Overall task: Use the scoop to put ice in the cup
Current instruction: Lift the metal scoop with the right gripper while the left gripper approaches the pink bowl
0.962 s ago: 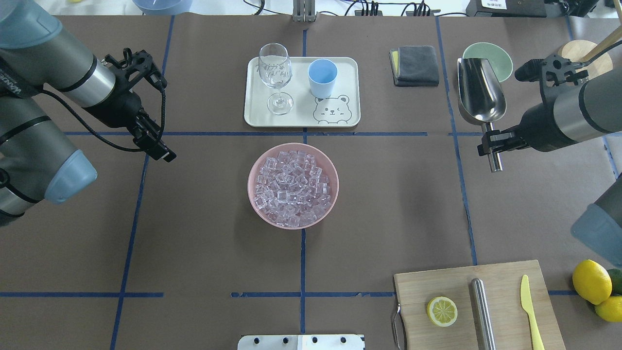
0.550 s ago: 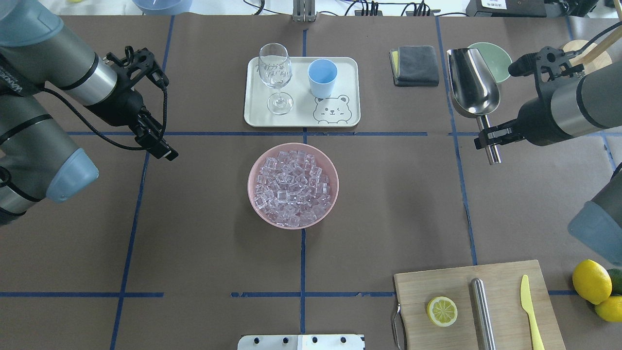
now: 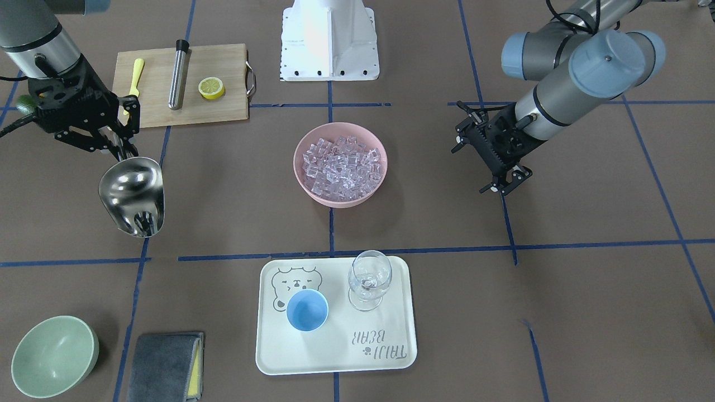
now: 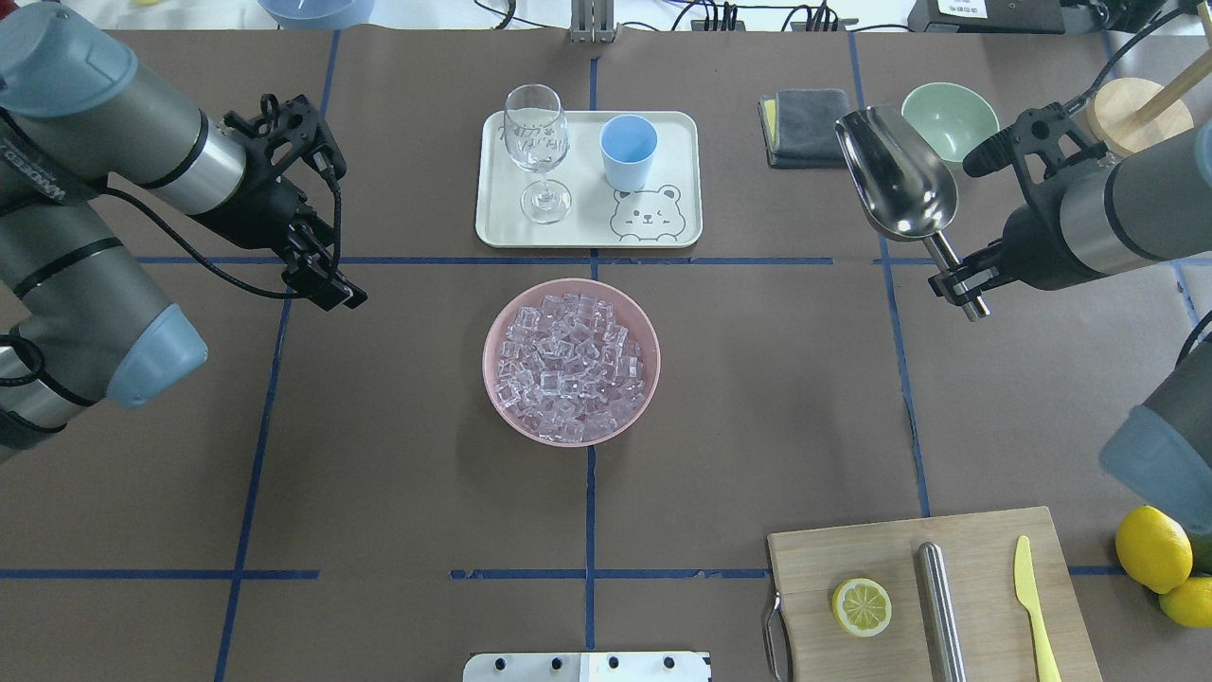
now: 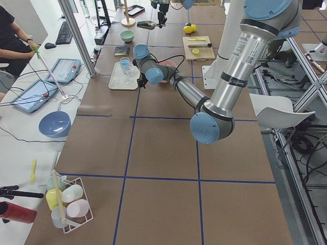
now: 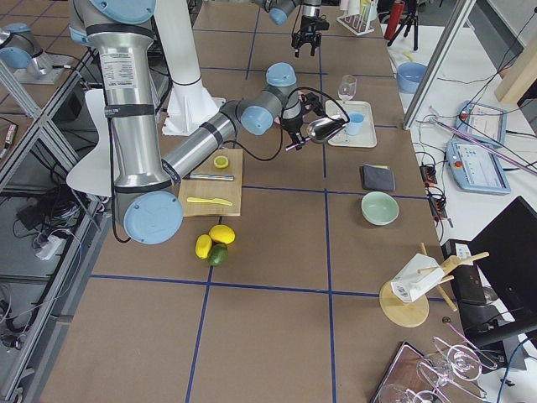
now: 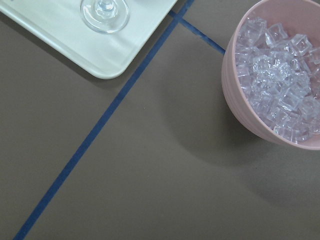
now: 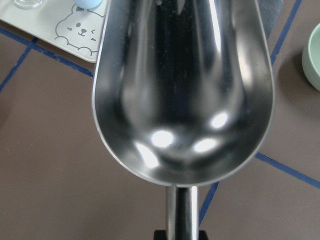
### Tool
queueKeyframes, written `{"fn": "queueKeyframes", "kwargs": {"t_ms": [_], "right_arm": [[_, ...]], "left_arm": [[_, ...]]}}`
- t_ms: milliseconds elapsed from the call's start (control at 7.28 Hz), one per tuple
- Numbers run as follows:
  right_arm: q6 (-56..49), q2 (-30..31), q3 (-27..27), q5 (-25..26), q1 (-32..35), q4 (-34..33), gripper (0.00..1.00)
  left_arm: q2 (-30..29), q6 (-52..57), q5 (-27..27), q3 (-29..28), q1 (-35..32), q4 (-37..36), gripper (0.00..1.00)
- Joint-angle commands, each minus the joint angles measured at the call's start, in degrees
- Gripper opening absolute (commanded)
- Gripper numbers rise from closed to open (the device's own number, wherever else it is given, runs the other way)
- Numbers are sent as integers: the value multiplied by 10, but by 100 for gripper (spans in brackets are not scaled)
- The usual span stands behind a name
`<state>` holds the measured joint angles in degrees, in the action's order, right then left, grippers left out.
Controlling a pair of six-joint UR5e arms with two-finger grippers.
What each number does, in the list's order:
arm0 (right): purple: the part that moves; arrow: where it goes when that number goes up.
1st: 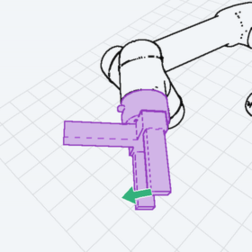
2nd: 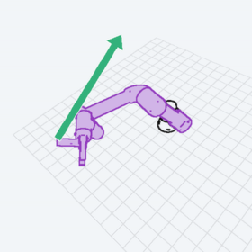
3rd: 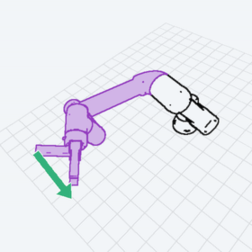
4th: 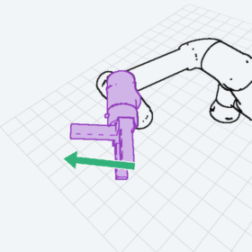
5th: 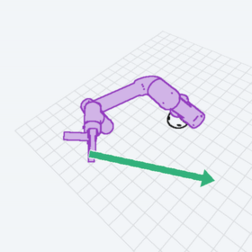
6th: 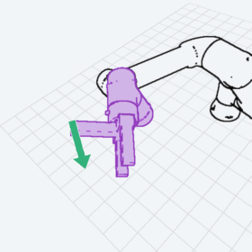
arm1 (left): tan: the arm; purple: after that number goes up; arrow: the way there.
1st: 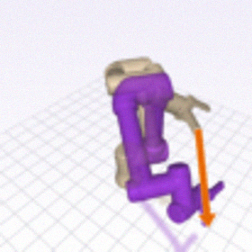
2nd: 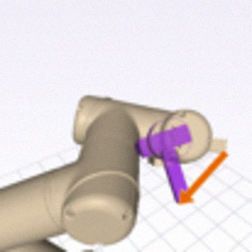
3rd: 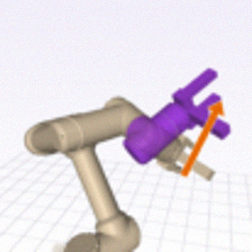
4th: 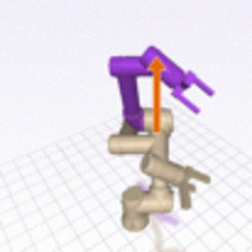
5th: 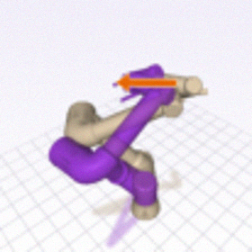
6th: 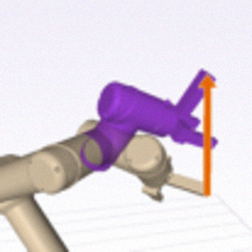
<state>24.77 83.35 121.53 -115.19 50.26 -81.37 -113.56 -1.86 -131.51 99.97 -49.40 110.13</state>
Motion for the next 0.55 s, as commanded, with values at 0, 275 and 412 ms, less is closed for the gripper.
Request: {"fn": "queueKeyframes", "kwargs": {"t_ms": [0,275,412], "right_arm": [[-128,0,4,4,12,-13,0],[-145,-4,13,3,11,-43,0],[-180,-21,20,4,11,-92,0]], "left_arm": [[4,1,43,-11,35,48,100],[6,8,57,-12,50,74,100],[9,9,84,-34,59,149,100]]}}
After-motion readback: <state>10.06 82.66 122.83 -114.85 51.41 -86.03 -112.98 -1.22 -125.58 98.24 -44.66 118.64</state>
